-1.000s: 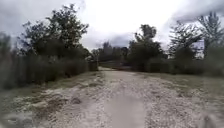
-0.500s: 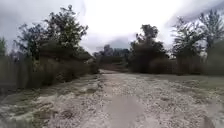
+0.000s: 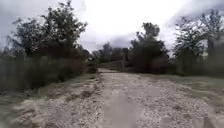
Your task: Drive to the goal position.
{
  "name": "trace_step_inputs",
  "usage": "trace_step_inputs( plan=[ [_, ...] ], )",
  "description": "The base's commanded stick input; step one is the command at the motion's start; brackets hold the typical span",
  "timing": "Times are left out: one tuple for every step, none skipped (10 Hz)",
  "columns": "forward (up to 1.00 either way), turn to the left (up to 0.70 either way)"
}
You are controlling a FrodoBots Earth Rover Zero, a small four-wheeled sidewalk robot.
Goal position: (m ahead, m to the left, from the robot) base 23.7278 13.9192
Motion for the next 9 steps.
trace_step_inputs(
  plan=[
    [0.70,0.00],
    [0.70,0.00],
    [0.70,0.00],
    [0.70,0.00],
    [0.70,0.00],
    [0.70,0.00],
    [0.70,0.00],
    [0.70,0.00],
    [0.70,0.00]
  ],
)
